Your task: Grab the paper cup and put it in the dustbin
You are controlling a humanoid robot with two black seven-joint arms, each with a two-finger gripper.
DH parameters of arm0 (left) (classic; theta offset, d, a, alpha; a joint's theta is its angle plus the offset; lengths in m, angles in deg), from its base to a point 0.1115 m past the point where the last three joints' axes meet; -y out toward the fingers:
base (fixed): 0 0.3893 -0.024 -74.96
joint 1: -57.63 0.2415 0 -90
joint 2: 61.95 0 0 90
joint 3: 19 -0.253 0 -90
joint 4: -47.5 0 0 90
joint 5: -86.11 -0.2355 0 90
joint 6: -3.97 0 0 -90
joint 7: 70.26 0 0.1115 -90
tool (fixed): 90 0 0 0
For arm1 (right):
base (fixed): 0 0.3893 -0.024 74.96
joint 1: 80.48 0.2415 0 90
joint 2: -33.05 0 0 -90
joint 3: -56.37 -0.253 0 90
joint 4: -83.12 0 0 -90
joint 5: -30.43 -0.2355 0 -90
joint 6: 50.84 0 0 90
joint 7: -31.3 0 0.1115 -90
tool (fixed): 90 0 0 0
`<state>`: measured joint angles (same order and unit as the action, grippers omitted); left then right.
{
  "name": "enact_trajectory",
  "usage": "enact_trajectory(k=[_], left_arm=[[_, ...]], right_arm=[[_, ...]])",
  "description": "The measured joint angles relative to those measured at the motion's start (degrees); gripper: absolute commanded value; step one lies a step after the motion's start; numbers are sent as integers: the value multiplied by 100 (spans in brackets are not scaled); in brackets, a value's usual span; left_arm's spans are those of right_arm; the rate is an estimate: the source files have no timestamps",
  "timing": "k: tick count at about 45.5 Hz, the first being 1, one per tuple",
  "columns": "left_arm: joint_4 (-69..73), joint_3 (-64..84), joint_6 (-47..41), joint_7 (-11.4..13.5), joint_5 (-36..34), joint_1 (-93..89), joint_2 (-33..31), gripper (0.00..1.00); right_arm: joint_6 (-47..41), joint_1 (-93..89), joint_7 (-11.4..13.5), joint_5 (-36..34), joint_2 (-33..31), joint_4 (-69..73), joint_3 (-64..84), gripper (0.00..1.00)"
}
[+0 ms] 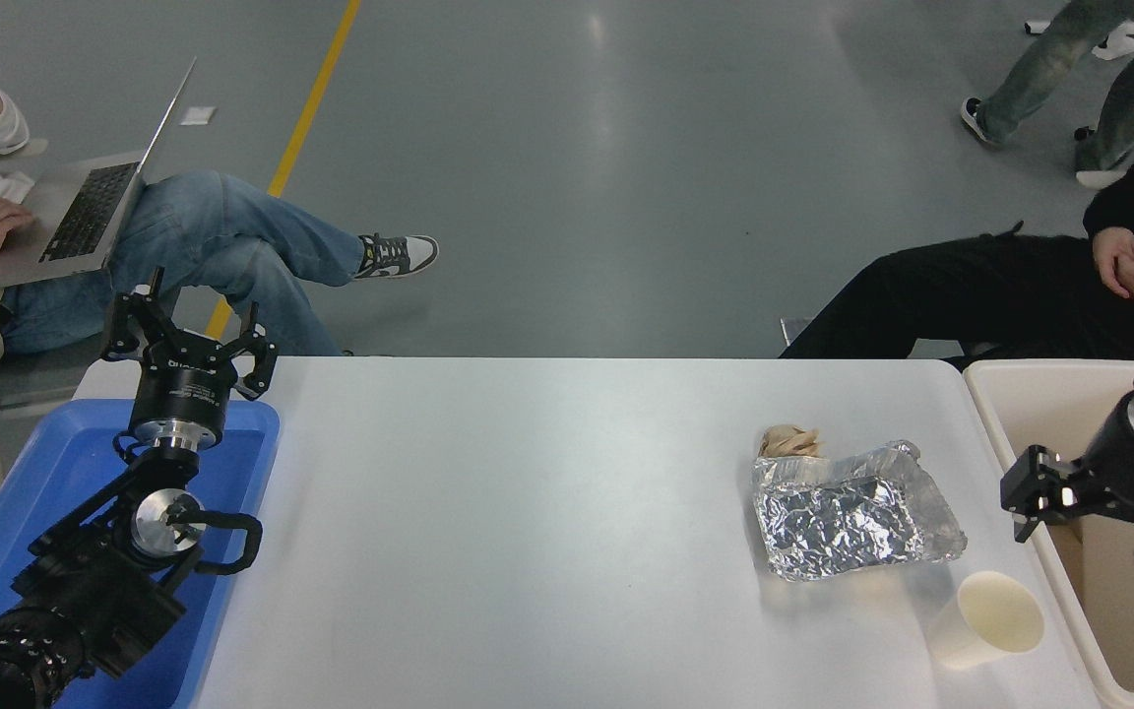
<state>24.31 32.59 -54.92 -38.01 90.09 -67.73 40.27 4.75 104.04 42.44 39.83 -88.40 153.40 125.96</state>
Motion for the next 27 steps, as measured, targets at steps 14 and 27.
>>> enact_trajectory(k=[14,27], left_arm=[[-1,2,0,0,2,-3,0,99],[1,4,0,0,3,-3,0,99]], right_arm=[[467,-551,-6,163,-135,-94,-301,97],[1074,-968,-6,193,-169,-123,-471,90]])
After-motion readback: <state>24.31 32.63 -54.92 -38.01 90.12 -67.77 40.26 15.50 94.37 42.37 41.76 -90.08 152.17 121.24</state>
